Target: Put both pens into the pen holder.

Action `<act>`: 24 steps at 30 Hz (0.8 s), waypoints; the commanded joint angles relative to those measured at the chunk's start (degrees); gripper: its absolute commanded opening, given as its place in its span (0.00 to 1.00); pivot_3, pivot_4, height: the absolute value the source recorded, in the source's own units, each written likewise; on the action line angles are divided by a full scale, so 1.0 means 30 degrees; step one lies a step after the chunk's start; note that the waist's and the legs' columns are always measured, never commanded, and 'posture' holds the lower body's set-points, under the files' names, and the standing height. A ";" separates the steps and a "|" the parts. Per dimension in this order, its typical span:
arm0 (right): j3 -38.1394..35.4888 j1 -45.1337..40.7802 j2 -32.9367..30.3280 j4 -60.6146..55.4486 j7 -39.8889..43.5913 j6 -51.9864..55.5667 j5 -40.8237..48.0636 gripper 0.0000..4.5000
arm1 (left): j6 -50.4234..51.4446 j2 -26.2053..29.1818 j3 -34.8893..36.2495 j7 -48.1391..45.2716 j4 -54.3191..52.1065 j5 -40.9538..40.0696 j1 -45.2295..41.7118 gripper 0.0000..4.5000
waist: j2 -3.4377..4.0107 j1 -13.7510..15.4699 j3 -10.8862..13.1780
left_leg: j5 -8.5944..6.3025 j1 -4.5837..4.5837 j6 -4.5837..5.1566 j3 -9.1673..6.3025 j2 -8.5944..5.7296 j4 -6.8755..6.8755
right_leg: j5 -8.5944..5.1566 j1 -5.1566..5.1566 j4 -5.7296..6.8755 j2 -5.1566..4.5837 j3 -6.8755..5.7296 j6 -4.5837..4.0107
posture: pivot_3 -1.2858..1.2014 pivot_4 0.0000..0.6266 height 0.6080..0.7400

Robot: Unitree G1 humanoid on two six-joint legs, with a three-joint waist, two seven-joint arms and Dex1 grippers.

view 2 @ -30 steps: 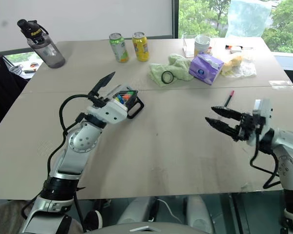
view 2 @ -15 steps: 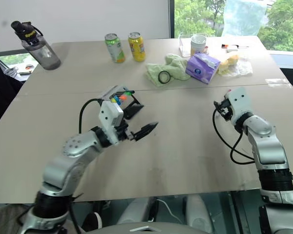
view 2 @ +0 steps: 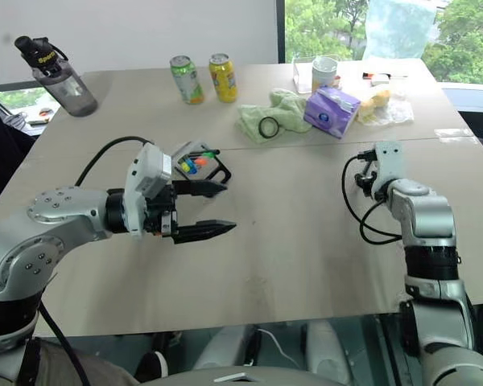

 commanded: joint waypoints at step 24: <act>-0.0415 0.1332 -0.0579 -0.1213 0.0400 0.0355 0.0534 0.01 | -0.1036 -0.3342 0.0475 0.2043 0.0897 -0.0110 -0.0436 1.00 | -0.0050 0.0083 -0.0032 | -0.0002 -0.0006 0.0002 -0.0028 -0.0008 0.0014 | 0.0001 0.0017 -0.0008 -0.0017 -0.0017 0.0003 | 0.52 0.24 1.00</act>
